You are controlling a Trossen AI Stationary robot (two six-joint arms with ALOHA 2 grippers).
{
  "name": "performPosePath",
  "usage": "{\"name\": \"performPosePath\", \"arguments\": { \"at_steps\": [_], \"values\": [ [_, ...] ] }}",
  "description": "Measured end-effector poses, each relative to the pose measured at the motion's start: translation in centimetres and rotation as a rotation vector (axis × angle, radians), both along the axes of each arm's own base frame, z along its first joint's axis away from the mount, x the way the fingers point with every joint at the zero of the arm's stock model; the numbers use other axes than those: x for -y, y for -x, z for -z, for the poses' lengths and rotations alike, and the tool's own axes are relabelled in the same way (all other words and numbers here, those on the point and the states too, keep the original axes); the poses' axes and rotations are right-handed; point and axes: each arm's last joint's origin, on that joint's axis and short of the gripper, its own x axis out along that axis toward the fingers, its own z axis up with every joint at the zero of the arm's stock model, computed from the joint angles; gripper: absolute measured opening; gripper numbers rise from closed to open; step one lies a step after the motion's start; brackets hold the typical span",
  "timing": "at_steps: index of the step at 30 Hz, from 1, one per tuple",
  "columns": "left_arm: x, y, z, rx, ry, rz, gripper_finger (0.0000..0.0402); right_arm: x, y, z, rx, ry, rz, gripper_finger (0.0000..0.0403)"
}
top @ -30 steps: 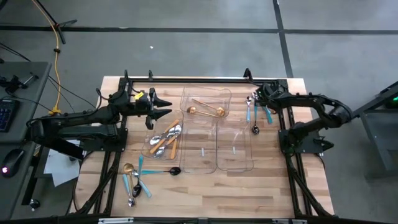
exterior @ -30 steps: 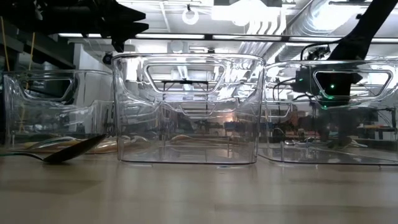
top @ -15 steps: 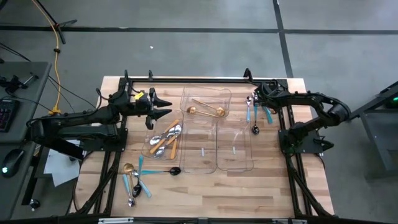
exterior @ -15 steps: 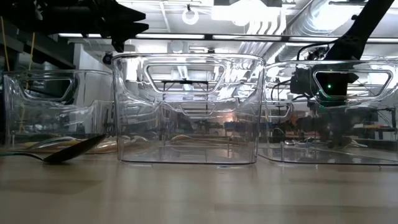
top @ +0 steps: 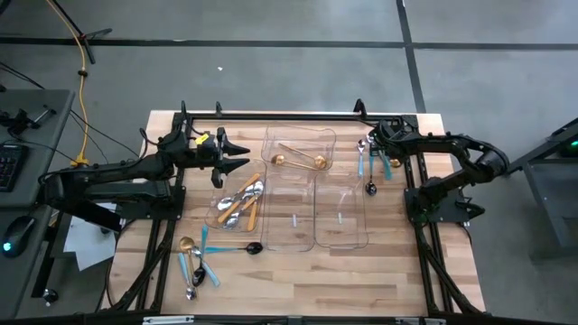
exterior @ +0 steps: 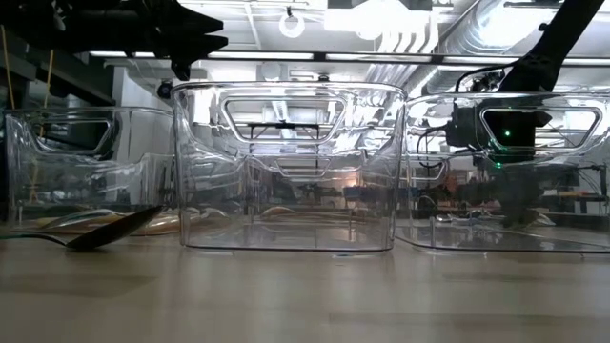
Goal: Sort silverware by color (type)
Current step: Put the gold spoon into the top transparent bin
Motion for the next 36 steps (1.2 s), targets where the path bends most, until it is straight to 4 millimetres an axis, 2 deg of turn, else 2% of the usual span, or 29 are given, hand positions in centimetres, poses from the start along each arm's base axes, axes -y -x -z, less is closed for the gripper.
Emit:
{"name": "performPosePath", "arguments": {
  "at_steps": [11,17,23,30,36],
  "values": [
    [0.0,0.0,0.0,0.0,-0.001,0.0,0.0145,-0.2,0.3,-0.2,-0.032,0.015,0.021,0.0004],
    [0.0,0.0,0.0,0.0,-0.001,0.0,0.0145,-1.0,-0.8,-2.4,0.002,0.185,-0.032,0.0002],
    [0.0,0.0,0.1,-0.005,0.001,0.0,0.0145,-2.5,-3.2,-6.2,0.138,0.431,-0.209,0.0002],
    [0.0,0.0,0.3,-0.028,0.011,0.0,0.0145,-5.5,-5.9,-10.9,0.353,0.716,-0.491,0.0001],
    [0.0,0.0,0.3,-0.028,0.011,0.0,0.0145,-7.9,-7.3,-12.9,0.629,0.898,-0.838,0.0001]
  ]
}}
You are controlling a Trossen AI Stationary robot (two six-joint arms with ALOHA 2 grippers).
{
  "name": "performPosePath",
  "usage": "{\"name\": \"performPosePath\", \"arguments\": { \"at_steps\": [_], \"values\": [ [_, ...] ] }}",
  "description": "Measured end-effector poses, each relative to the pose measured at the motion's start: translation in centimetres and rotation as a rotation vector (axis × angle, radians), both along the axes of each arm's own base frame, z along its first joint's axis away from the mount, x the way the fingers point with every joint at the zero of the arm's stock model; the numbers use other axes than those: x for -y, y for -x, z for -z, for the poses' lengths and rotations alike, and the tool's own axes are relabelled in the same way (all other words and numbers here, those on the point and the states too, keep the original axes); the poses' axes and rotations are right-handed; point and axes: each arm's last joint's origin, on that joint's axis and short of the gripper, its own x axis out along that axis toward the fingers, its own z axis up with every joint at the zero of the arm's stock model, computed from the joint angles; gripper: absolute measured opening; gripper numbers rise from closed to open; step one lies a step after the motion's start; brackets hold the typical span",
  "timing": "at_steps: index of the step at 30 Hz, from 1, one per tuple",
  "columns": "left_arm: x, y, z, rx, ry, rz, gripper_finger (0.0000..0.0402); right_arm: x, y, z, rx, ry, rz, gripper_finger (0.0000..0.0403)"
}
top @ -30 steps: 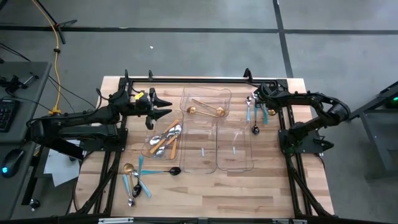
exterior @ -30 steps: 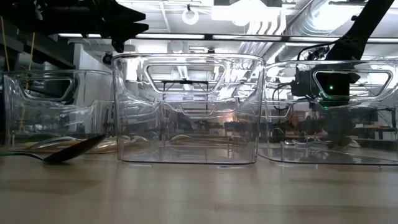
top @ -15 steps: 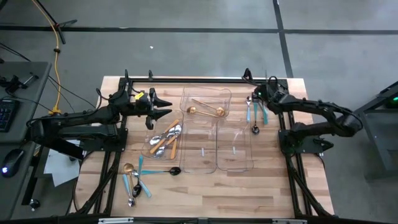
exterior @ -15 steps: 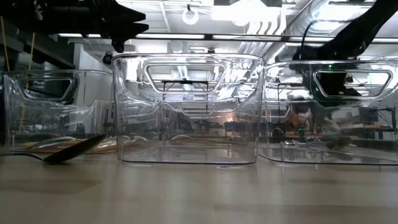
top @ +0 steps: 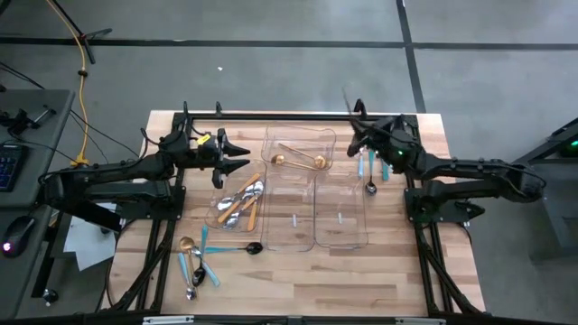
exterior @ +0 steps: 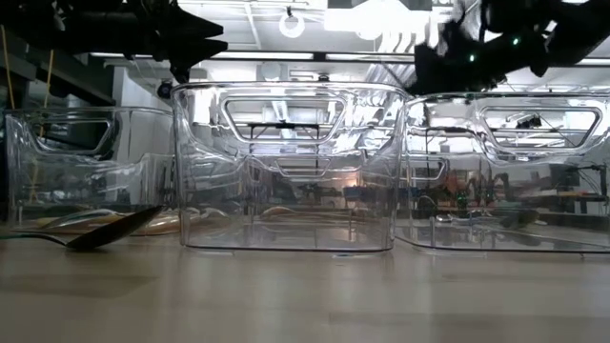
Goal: Sort silverware by color (type)
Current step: Put the gold spoon into the top transparent bin
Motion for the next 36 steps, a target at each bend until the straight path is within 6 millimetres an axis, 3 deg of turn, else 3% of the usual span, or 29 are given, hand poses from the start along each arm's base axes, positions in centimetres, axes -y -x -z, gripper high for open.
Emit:
{"name": "performPosePath", "arguments": {
  "at_steps": [5,10,36],
  "values": [
    [0.0,0.0,0.0,0.001,-0.001,0.0,0.0145,-1.0,-0.2,-0.5,0.117,0.087,-0.262,0.0001],
    [0.0,0.0,-0.2,0.017,-0.015,-0.006,0.0145,-1.3,-0.3,-0.7,0.138,0.104,-0.364,0.0001],
    [-0.2,0.0,-0.3,0.023,-0.098,-0.067,0.0145,-1.9,-0.6,-0.5,0.106,0.11,-0.399,0.0001]
  ]
}}
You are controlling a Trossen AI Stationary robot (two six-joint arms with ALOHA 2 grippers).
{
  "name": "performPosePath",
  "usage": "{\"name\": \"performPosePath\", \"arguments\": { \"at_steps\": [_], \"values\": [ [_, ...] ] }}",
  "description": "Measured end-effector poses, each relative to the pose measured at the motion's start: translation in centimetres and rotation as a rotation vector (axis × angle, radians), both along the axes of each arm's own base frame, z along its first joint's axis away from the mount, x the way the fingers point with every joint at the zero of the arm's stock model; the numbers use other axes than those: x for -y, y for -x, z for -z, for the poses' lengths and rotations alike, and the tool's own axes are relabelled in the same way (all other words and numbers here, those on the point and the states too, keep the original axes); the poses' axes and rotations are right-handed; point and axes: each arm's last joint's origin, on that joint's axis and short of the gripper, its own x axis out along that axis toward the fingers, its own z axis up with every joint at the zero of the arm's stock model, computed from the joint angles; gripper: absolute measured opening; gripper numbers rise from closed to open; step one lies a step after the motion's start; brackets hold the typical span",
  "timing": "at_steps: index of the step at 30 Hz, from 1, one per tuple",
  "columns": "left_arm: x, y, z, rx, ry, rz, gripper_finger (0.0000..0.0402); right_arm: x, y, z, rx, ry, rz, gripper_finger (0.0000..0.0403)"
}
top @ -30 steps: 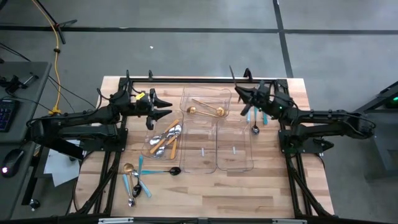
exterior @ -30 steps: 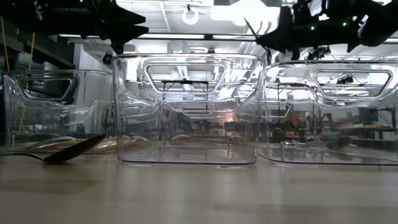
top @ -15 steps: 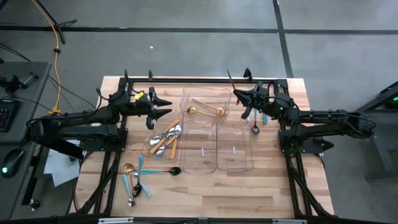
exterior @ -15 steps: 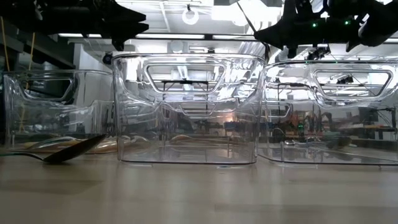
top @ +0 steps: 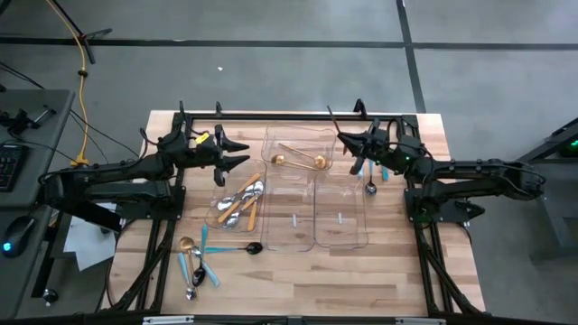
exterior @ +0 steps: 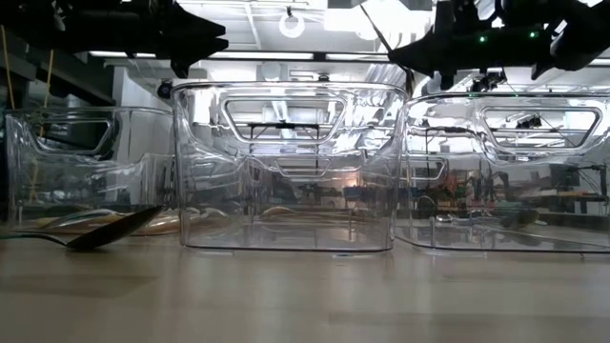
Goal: Sort silverware by color (type)
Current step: Put the gold spoon into the top transparent bin
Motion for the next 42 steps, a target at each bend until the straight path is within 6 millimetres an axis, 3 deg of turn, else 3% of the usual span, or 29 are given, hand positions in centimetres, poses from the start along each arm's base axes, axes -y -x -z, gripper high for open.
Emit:
{"name": "performPosePath", "arguments": {
  "at_steps": [42],
  "values": [
    [0.0,0.0,-0.03,0.003,0.0,0.0,0.0145,0.15,-0.25,0.45,-0.026,-0.012,0.024,0.0001]
  ]
}}
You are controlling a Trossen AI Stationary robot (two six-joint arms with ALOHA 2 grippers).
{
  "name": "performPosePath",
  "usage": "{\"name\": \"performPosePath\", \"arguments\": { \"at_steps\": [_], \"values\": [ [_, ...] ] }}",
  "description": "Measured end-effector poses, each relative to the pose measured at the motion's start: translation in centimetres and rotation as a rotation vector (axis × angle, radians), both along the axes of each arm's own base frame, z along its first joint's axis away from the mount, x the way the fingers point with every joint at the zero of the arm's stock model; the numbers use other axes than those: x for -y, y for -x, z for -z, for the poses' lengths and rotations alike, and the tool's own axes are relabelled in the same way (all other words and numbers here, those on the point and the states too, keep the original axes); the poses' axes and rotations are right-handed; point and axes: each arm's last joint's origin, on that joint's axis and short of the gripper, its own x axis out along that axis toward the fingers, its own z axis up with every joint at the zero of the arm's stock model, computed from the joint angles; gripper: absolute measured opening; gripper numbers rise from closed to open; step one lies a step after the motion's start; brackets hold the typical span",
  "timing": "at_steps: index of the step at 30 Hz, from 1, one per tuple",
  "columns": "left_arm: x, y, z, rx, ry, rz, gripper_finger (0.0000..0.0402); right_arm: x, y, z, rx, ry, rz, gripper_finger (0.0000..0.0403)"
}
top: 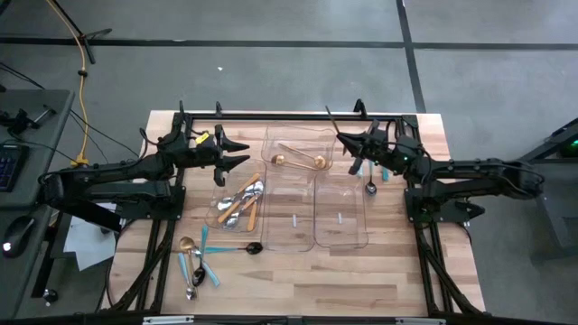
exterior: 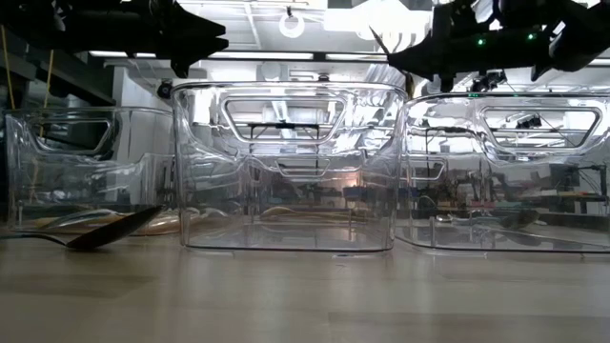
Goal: Sort silverware by color (type)
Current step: Put the gold spoon into the top transparent bin
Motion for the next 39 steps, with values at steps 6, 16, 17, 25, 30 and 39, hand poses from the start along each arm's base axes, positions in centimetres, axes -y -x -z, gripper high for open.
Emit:
{"name": "performPosePath", "arguments": {
  "at_steps": [6,16,17,25,30,39],
  "values": [
    [0.0,0.0,0.0,0.005,-0.002,0.0,0.0145,0.8,-2.5,0.4,-0.068,-0.026,0.019,0.0001],
    [0.0,0.0,0.0,0.005,0.015,0.002,0.0145,3.4,-9.7,2.8,-0.328,-0.083,0.031,0.0001],
    [0.0,0.0,0.0,0.003,0.019,0.003,0.0145,3.6,-10.4,3.0,-0.348,-0.09,0.032,0.0001],
    [0.0,0.0,0.2,-0.018,0.035,0.005,0.0145,5.2,-14.7,4.9,-0.622,-0.124,0.045,0.0001],
    [0.0,0.0,0.4,-0.034,0.043,0.005,0.0145,5.7,-15.8,5.5,-0.815,-0.147,0.073,0.0001],
    [0.0,0.0,0.4,-0.034,0.061,0.007,0.0145,5.9,-15.8,5.9,-0.927,-0.159,0.133,0.0001]
  ]
}}
